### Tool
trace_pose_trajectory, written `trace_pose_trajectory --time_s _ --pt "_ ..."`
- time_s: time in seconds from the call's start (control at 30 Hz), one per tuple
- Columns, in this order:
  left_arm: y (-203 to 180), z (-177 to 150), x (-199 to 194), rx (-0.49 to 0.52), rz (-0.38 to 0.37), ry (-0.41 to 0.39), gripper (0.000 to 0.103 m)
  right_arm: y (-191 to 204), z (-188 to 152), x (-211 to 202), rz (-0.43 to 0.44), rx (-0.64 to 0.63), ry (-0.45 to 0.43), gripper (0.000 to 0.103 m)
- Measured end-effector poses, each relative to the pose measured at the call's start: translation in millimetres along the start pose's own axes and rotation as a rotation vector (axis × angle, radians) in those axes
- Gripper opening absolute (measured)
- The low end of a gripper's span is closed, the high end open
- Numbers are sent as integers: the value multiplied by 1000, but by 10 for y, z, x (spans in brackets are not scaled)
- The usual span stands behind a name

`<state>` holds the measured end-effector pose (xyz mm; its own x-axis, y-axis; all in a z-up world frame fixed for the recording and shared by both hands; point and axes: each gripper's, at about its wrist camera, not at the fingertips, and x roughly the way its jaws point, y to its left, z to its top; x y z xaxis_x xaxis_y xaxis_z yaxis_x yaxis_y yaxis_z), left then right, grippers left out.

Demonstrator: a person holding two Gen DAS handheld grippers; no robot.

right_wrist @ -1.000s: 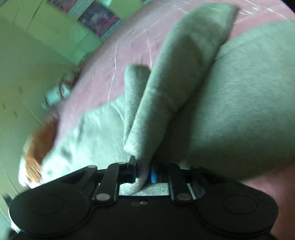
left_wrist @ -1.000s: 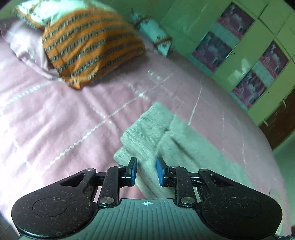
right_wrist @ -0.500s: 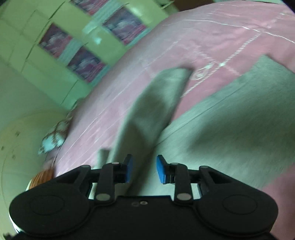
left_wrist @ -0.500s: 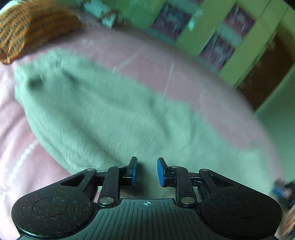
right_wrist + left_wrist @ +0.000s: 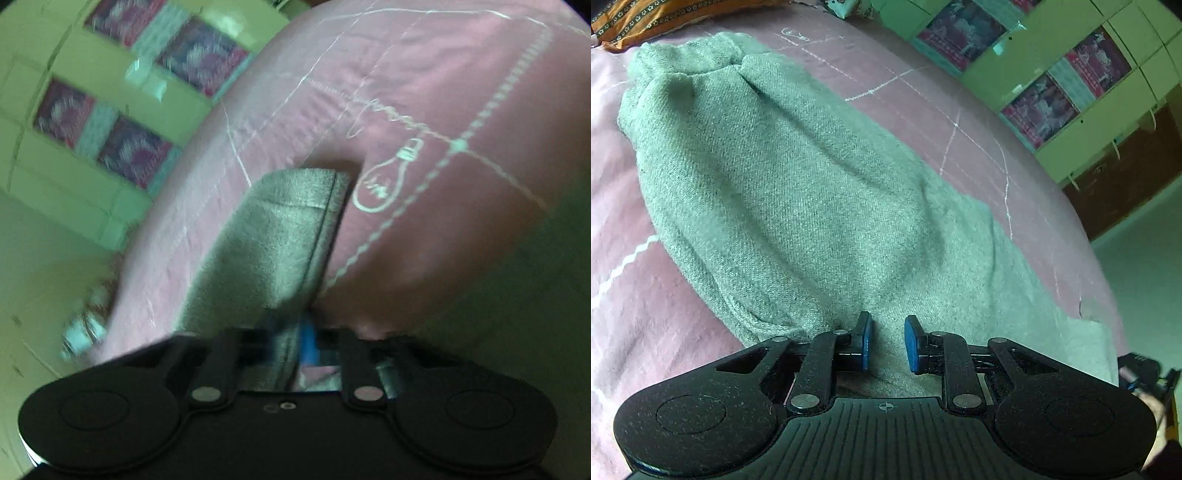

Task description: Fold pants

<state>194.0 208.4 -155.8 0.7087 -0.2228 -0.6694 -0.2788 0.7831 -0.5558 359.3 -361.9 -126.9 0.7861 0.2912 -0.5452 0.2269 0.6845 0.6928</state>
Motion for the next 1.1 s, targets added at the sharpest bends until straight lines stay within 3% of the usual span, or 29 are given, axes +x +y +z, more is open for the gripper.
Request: trace_pose_trajectory --time_s 0.13,0.23,0.3,0.37,0.43,0.5,0.57,0.7,0.73,0.8,0.83,1.0,1.1 --pt "-8 -15 16 28 2 12 21 313 13 -742 89 -91 -157 0" --pt "11 -10 17 40 -7 17 21 266 -135 -1377 49 -85 -216 0" --pt "20 -17 12 41 -15 18 21 40 -311 -1605 -28 -62 -220 0" --pt "10 32 38 47 -19 22 21 -336 -519 -1590 -126 -11 -145 0" --pt "42 93 39 47 -24 29 21 -687 -663 -1516 -127 92 -44 0" --pt "47 105 38 54 -27 33 21 -857 -733 -1625 -98 179 -95 0" --pt "60 113 44 56 -30 34 21 -916 -708 -1734 -75 222 -178 23" --pt "91 120 54 57 -34 31 21 -1011 -537 -1621 -70 247 -192 38" --pt "98 118 55 54 -35 29 21 -1042 -496 -1558 -69 256 -190 37" --pt "102 108 54 54 -36 26 21 -1104 -423 -1493 -48 286 -174 23" --pt "107 108 55 52 -38 25 21 -1096 -377 -1496 -36 271 -168 0" --pt "137 83 65 50 -46 23 21 -532 -422 -2128 1 11 -345 0" --pt "149 67 65 51 -49 20 21 -701 -525 -2172 -59 7 -313 0"
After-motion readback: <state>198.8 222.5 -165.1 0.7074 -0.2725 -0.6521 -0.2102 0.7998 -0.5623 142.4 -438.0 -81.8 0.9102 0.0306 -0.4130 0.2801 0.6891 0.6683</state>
